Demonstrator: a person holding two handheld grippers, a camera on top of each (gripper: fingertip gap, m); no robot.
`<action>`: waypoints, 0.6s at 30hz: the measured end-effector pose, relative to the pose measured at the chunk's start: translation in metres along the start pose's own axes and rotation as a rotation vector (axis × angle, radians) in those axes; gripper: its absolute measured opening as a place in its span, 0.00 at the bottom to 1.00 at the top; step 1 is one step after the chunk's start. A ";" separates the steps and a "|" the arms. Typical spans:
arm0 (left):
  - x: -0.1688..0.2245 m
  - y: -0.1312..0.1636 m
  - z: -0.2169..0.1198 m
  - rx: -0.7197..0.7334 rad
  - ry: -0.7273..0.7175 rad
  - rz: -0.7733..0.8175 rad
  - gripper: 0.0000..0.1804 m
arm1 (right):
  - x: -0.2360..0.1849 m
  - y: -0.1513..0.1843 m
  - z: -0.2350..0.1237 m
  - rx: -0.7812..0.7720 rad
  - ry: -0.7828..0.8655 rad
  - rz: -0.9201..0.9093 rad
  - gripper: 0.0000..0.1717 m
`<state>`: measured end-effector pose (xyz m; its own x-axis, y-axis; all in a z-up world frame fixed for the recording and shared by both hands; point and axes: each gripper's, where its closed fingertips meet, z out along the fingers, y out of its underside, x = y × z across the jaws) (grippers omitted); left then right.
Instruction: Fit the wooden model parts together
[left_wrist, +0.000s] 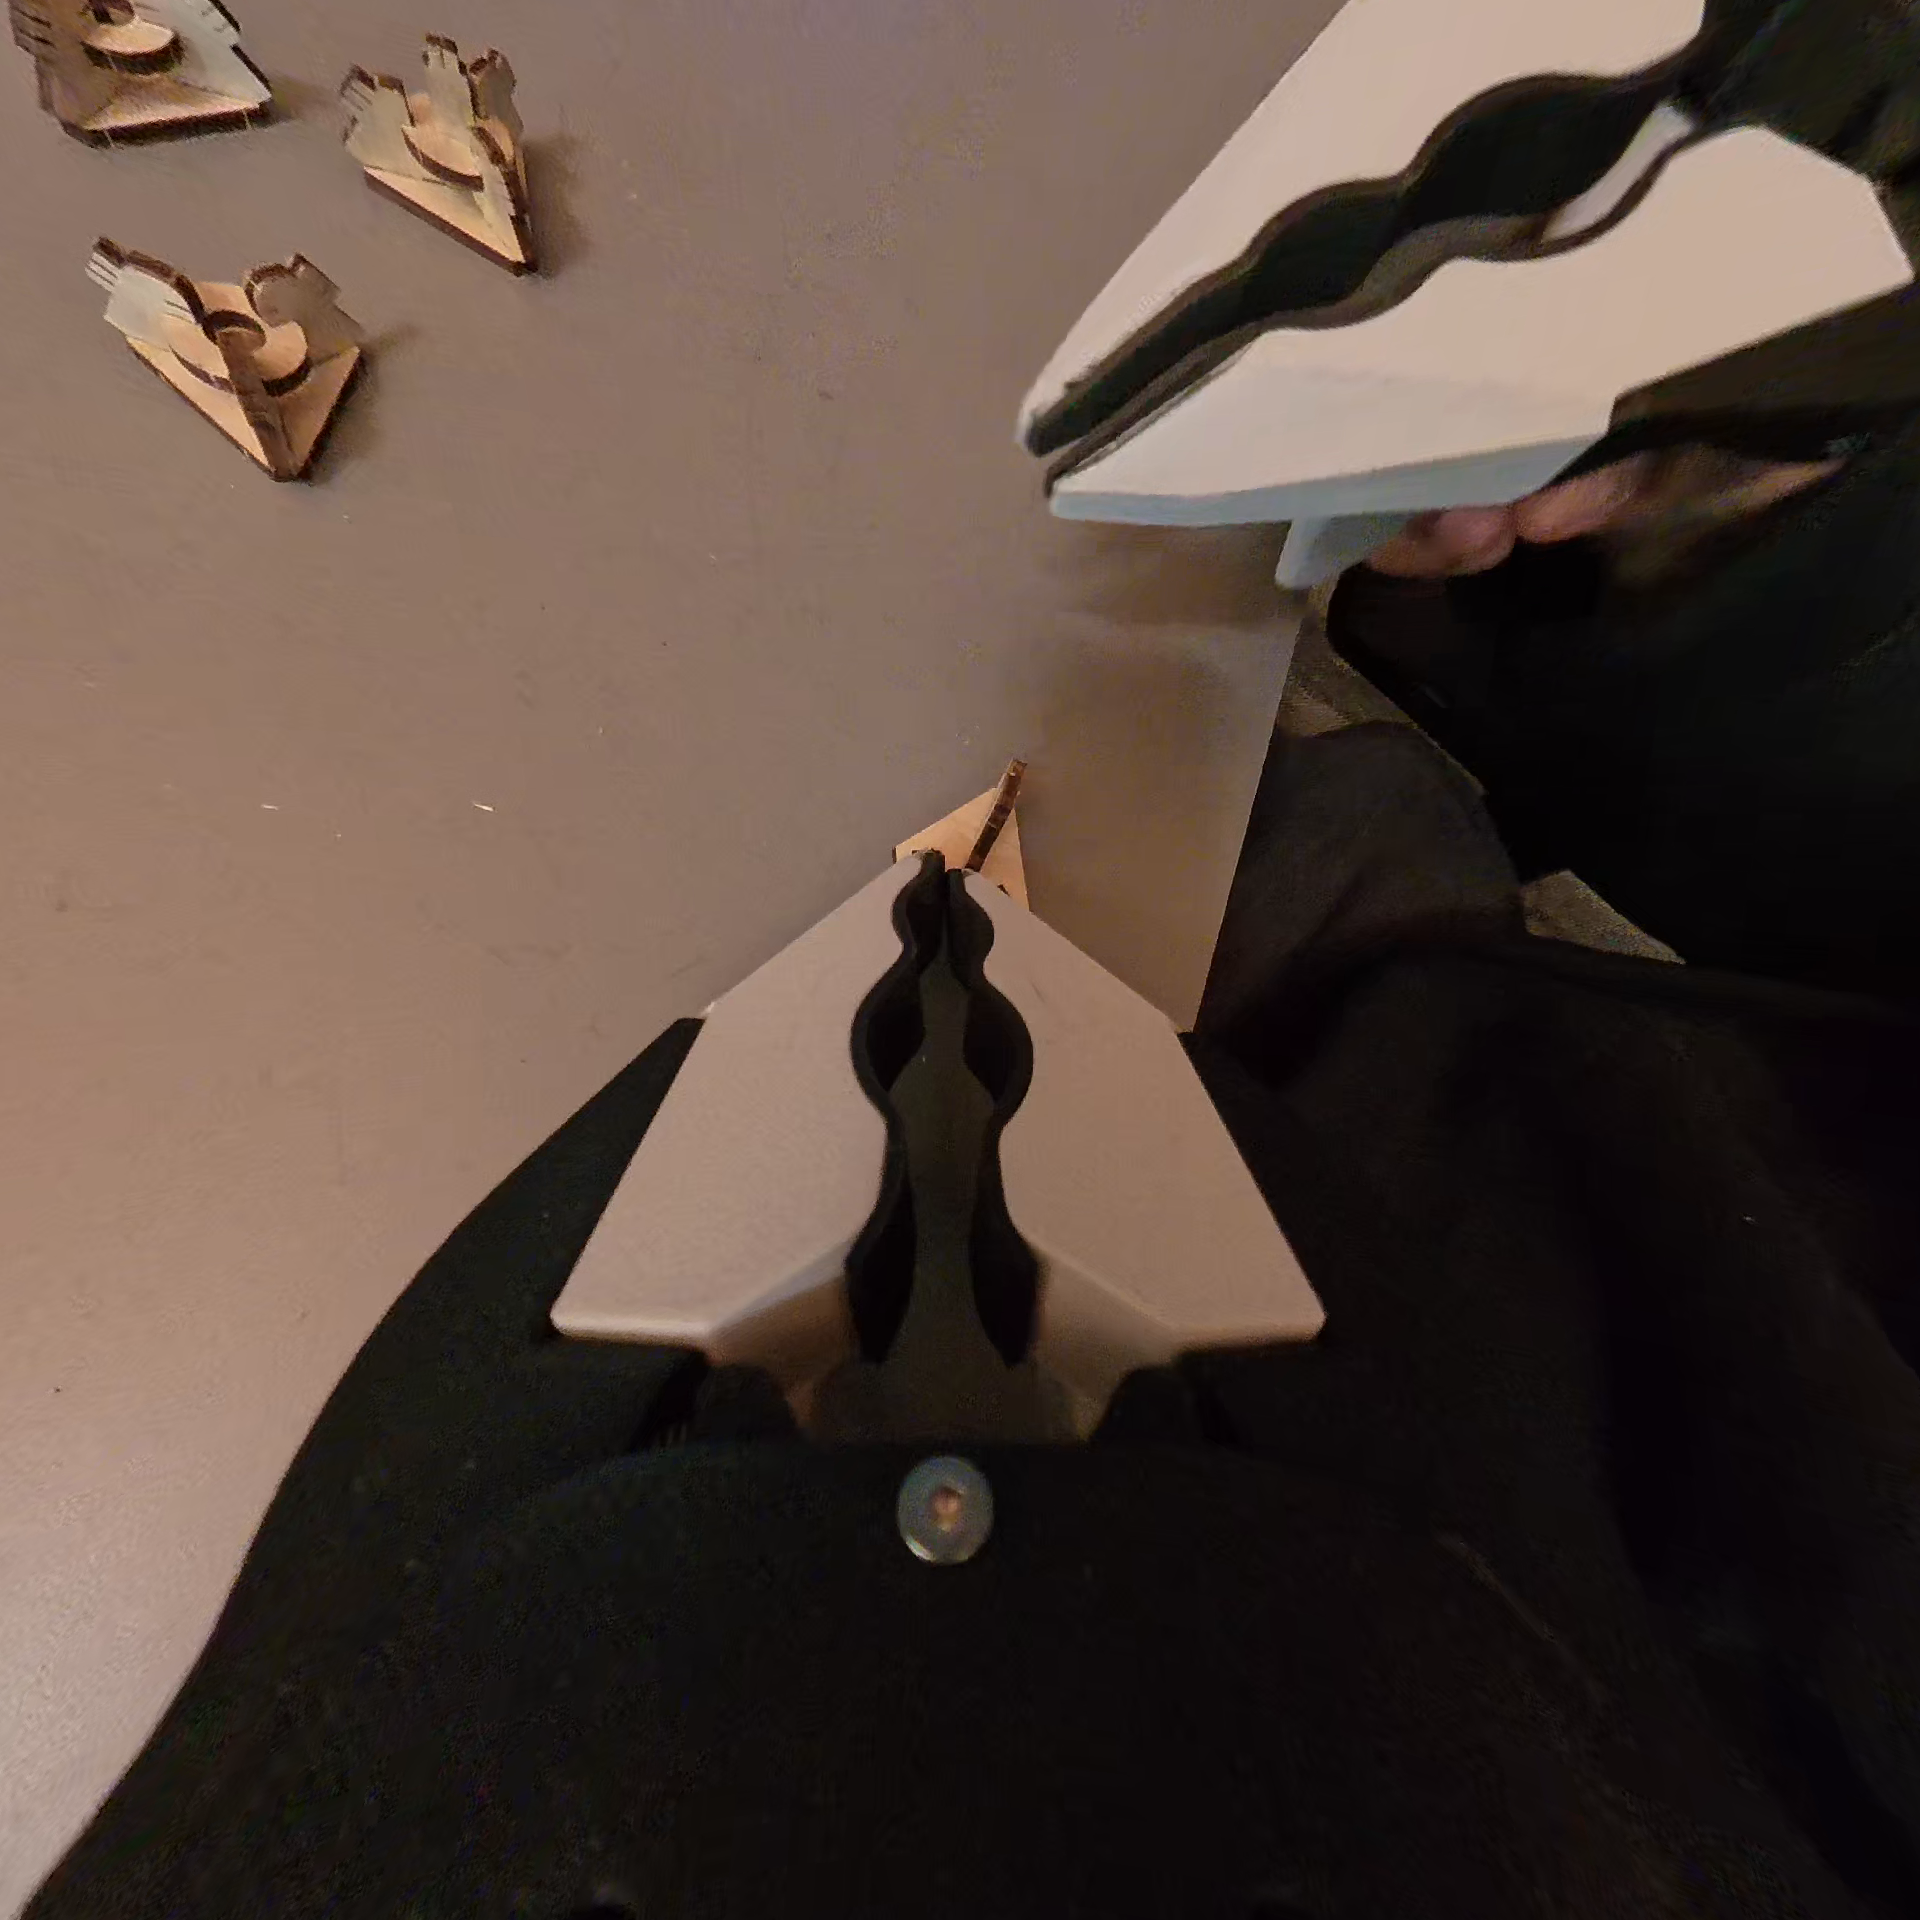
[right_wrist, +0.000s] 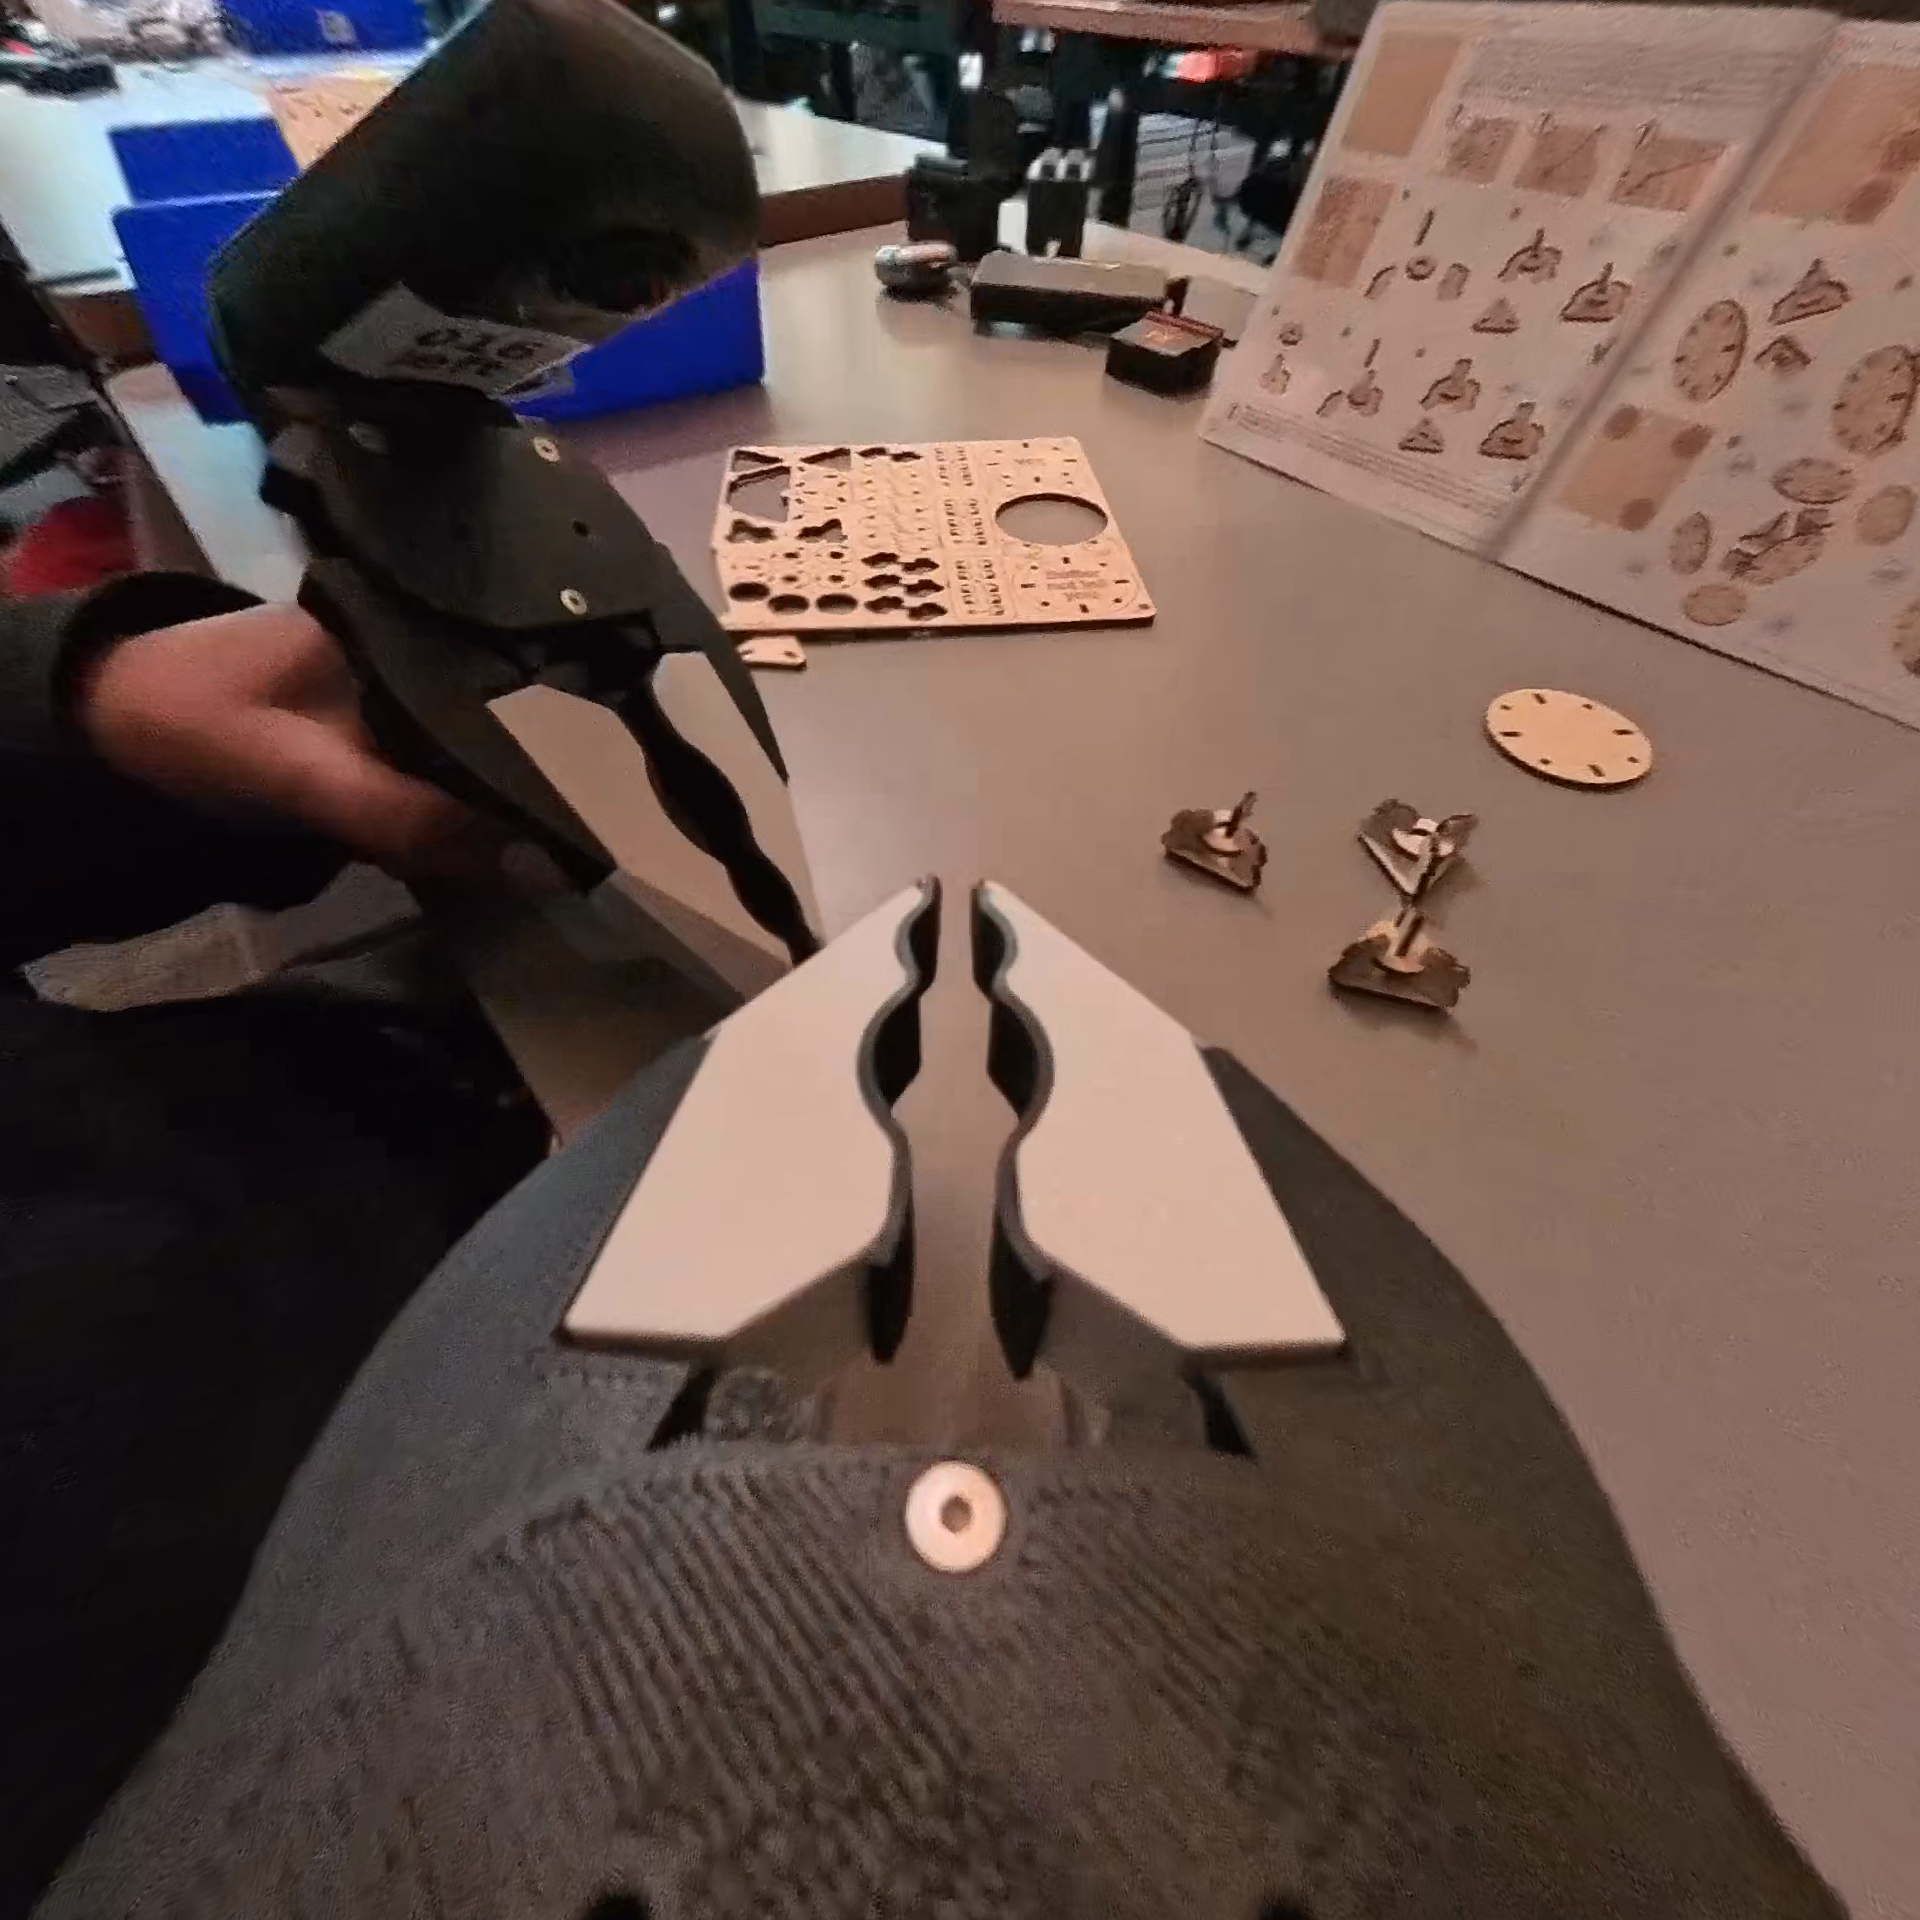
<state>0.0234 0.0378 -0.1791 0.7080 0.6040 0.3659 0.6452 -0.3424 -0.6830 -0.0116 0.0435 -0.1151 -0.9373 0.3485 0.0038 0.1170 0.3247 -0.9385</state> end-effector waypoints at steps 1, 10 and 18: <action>0.000 0.000 0.000 0.000 0.002 0.000 0.01 | 0.001 0.005 -0.002 -0.031 -0.030 -0.022 0.01; 0.000 0.000 0.000 -0.001 0.022 -0.015 0.01 | -0.041 0.047 0.008 -0.272 -0.459 -0.155 0.12; 0.000 0.000 0.000 -0.001 0.013 -0.007 0.01 | -0.039 0.058 0.020 -0.349 -0.480 -0.229 0.02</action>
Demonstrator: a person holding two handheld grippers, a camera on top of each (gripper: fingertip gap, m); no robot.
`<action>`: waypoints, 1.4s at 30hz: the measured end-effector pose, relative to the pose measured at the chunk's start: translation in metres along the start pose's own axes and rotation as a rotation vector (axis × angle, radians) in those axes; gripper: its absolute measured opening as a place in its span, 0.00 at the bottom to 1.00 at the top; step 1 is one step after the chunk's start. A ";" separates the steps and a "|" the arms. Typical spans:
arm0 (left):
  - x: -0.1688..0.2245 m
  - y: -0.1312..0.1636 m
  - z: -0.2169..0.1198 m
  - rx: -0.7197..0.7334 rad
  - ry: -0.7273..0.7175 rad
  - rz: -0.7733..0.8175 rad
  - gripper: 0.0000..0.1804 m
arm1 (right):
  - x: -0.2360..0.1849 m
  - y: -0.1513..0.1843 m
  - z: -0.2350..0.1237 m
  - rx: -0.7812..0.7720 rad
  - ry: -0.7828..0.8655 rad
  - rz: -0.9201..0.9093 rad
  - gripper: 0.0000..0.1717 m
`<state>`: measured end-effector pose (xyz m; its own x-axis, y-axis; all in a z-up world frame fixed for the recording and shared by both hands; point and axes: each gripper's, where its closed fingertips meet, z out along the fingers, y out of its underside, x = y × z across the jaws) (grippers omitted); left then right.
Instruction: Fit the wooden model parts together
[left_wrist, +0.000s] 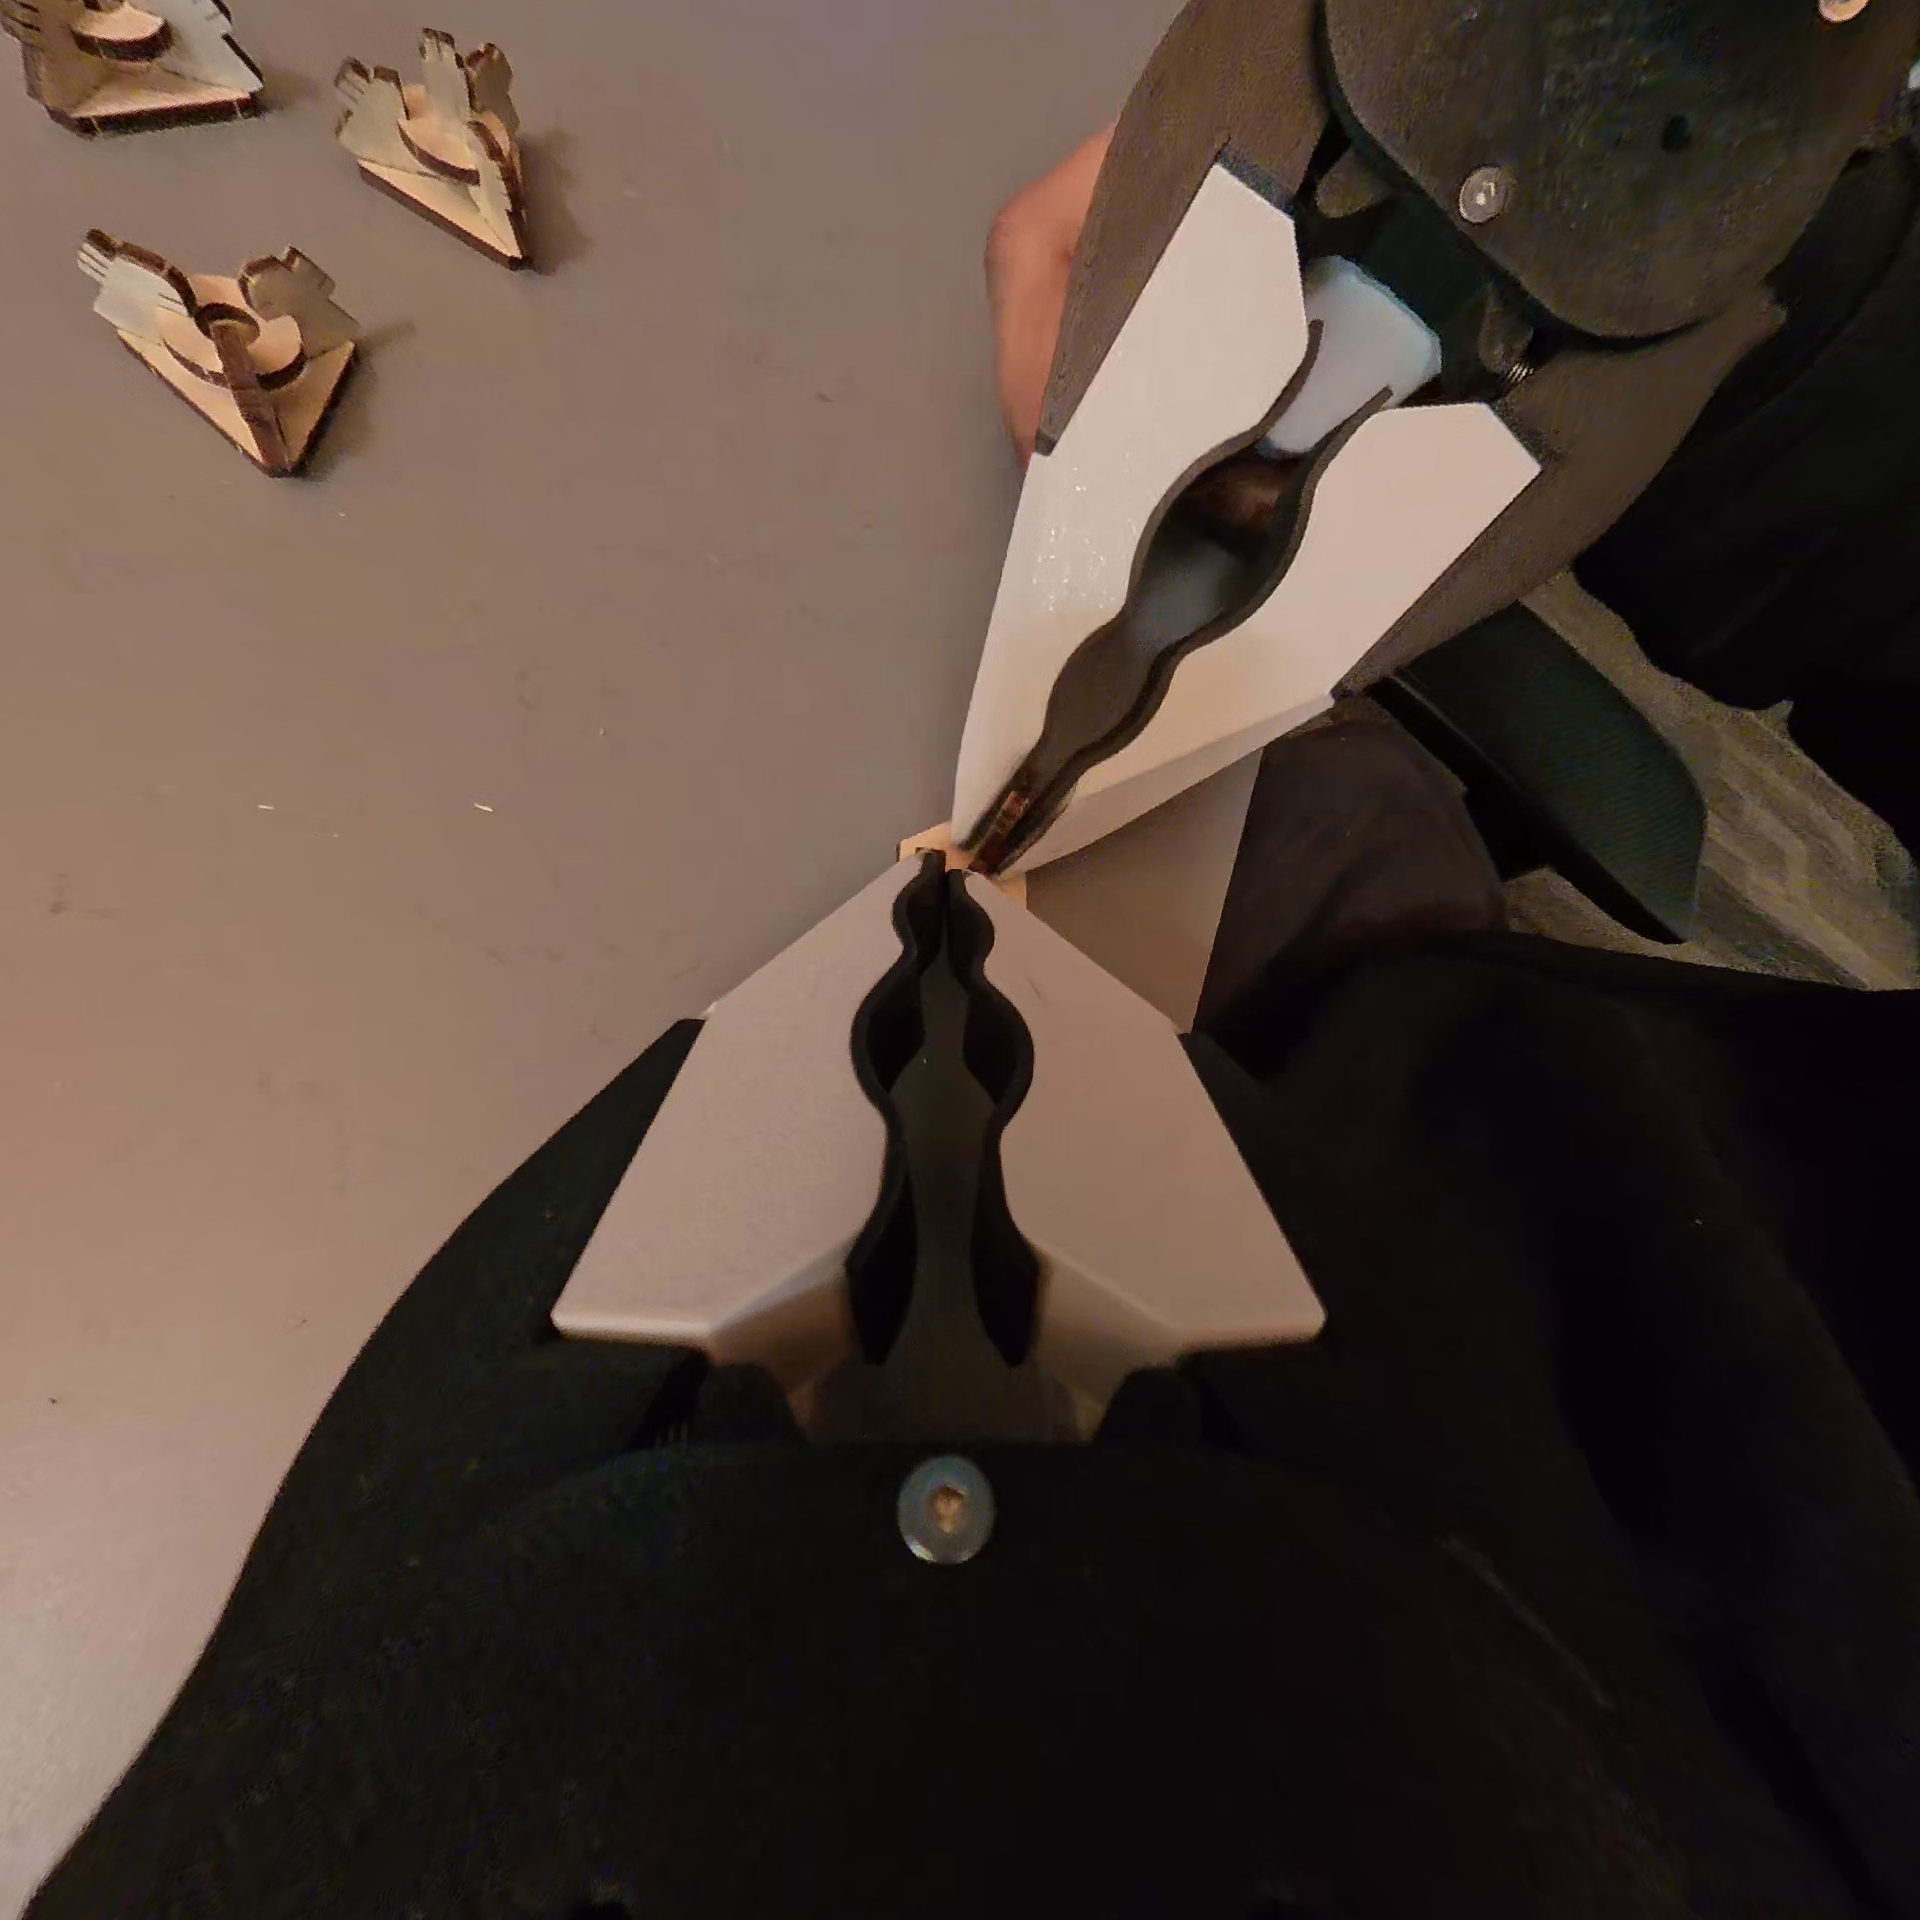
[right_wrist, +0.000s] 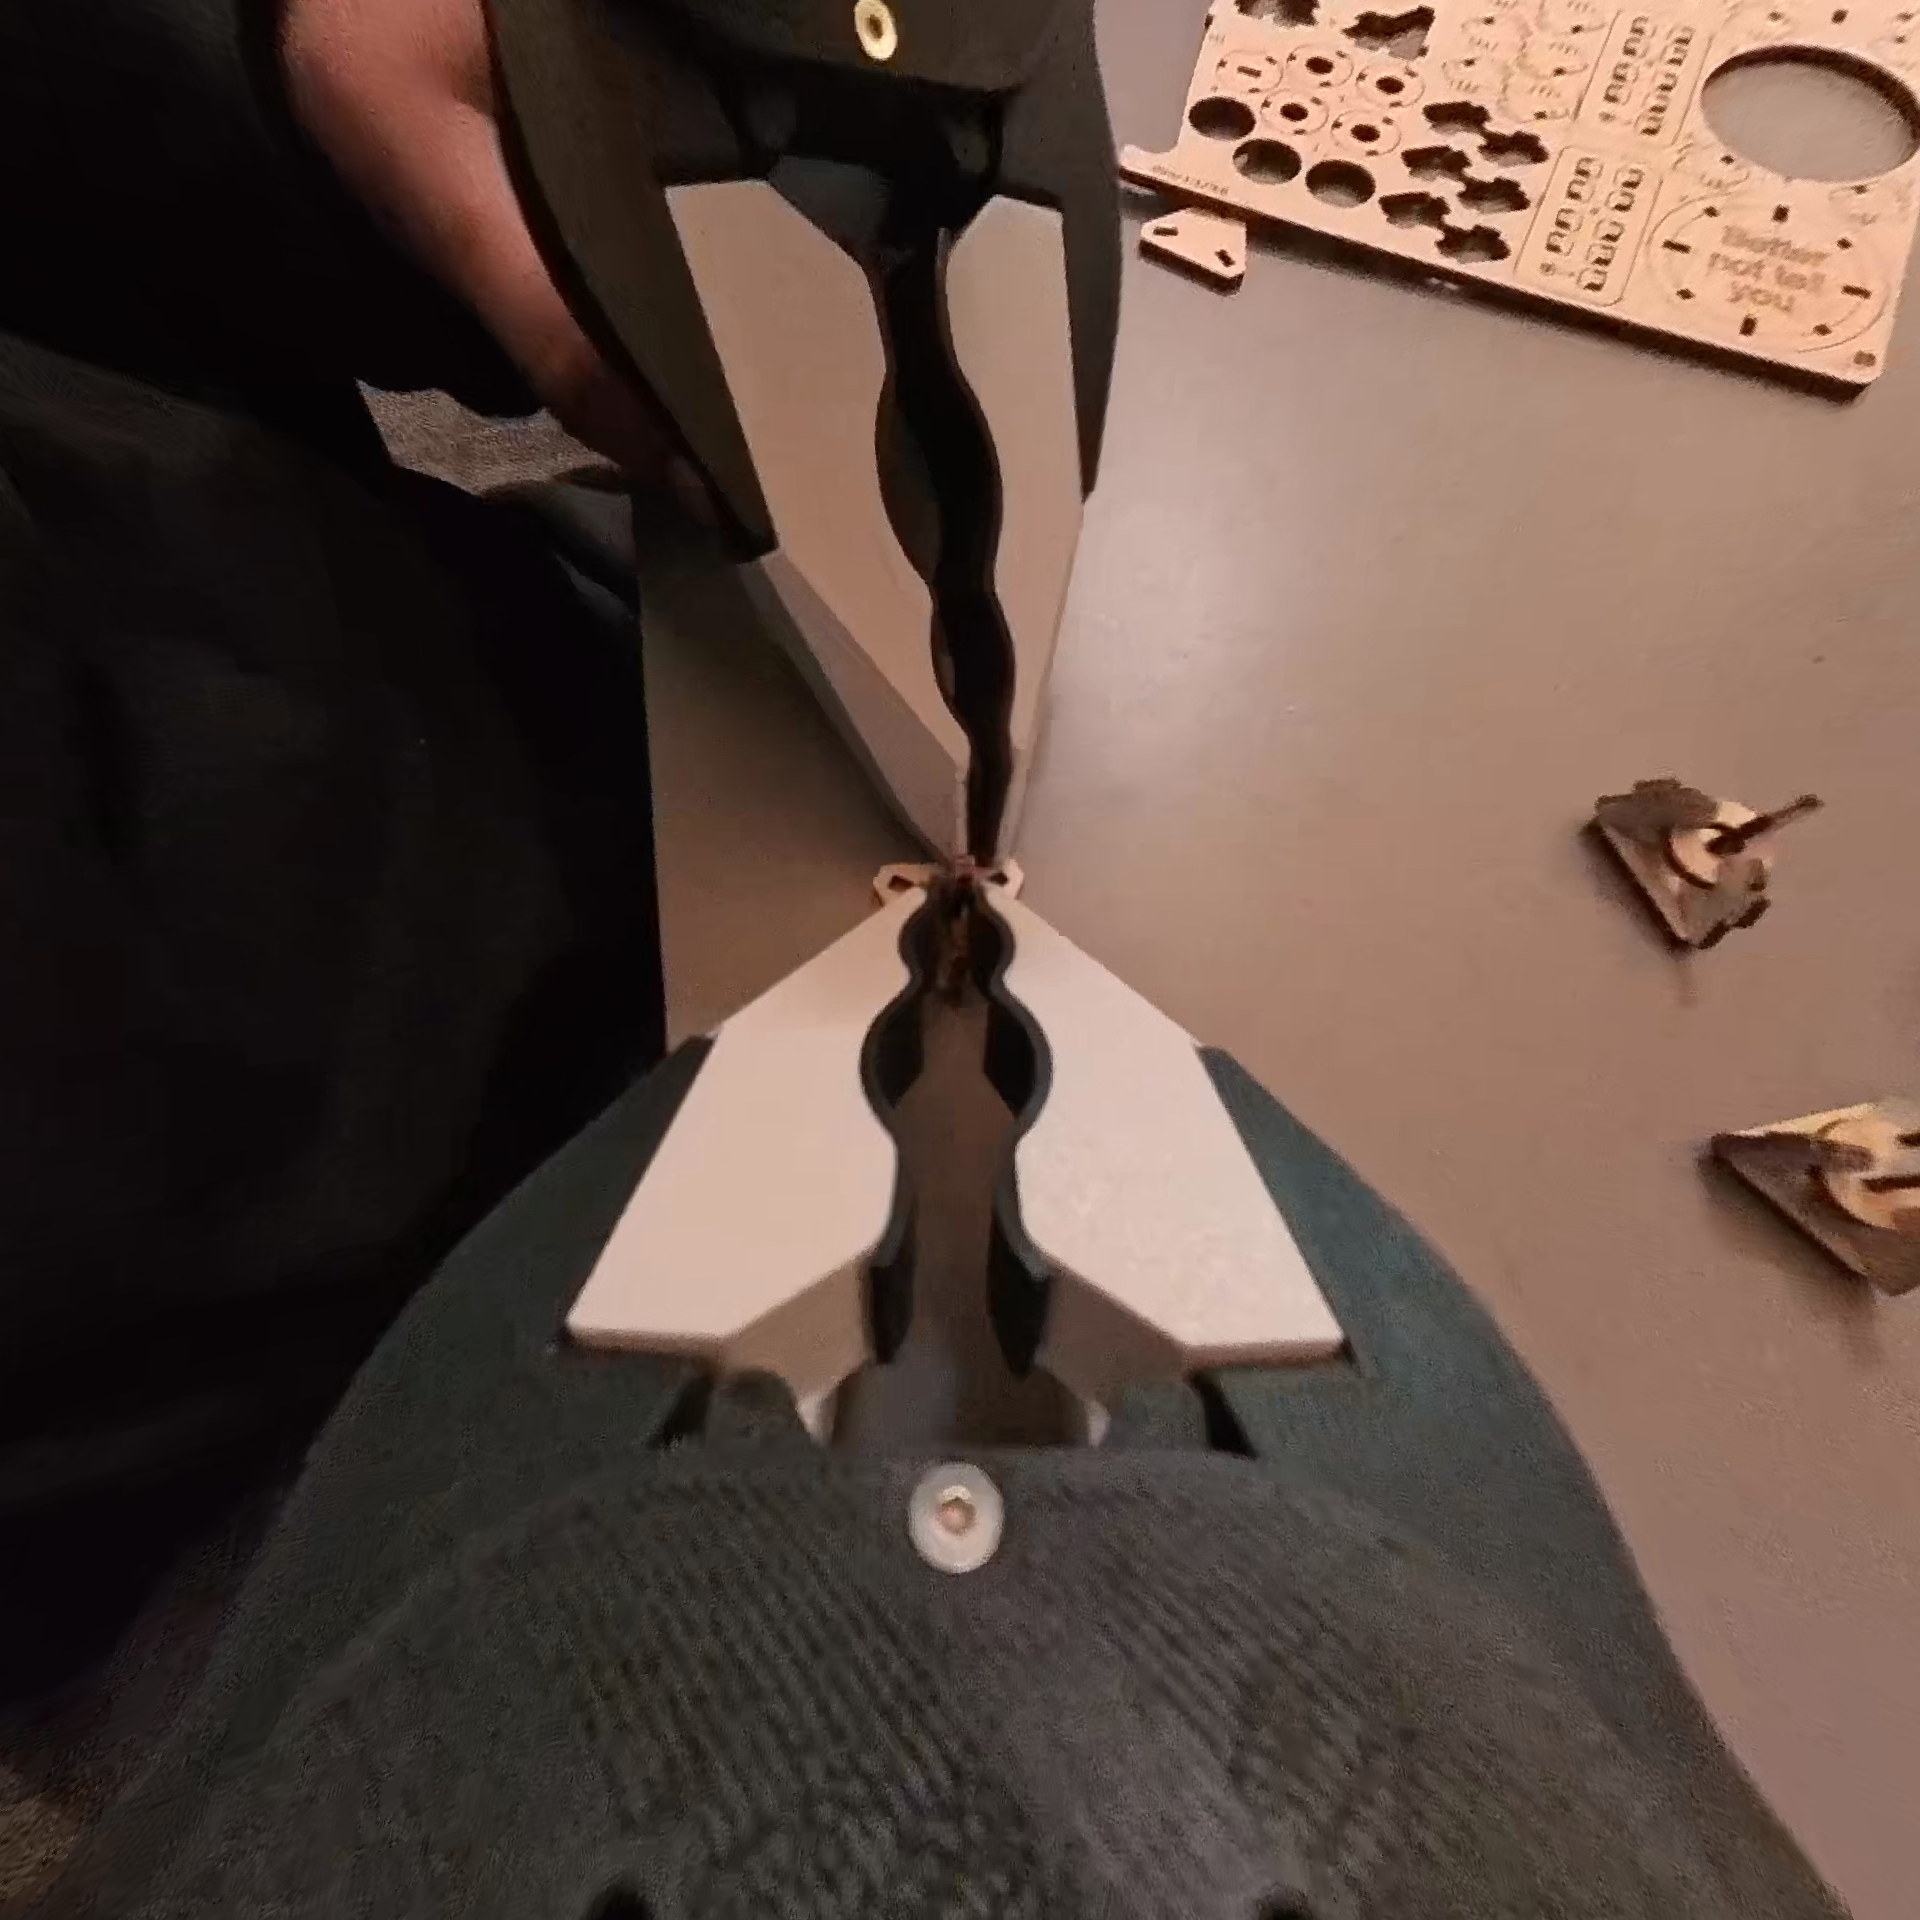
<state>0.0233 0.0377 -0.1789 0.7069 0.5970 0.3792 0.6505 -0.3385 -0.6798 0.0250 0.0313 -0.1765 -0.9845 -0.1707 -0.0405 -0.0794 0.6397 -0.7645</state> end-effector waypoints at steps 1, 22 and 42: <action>0.000 0.000 0.000 -0.001 0.000 0.000 0.01 | 0.000 0.000 0.000 0.000 -0.004 -0.001 0.02; 0.001 0.000 0.001 0.000 0.020 -0.031 0.01 | 0.008 -0.002 -0.007 0.031 0.166 -0.066 0.09; -0.016 -0.005 -0.003 0.045 -0.081 -0.090 0.02 | 0.031 -0.059 -0.059 0.542 0.529 0.260 0.00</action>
<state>0.0098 0.0275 -0.1798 0.6207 0.6807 0.3891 0.6958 -0.2496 -0.6735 -0.0100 0.0320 -0.0946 -0.9156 0.3985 -0.0540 0.1162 0.1336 -0.9842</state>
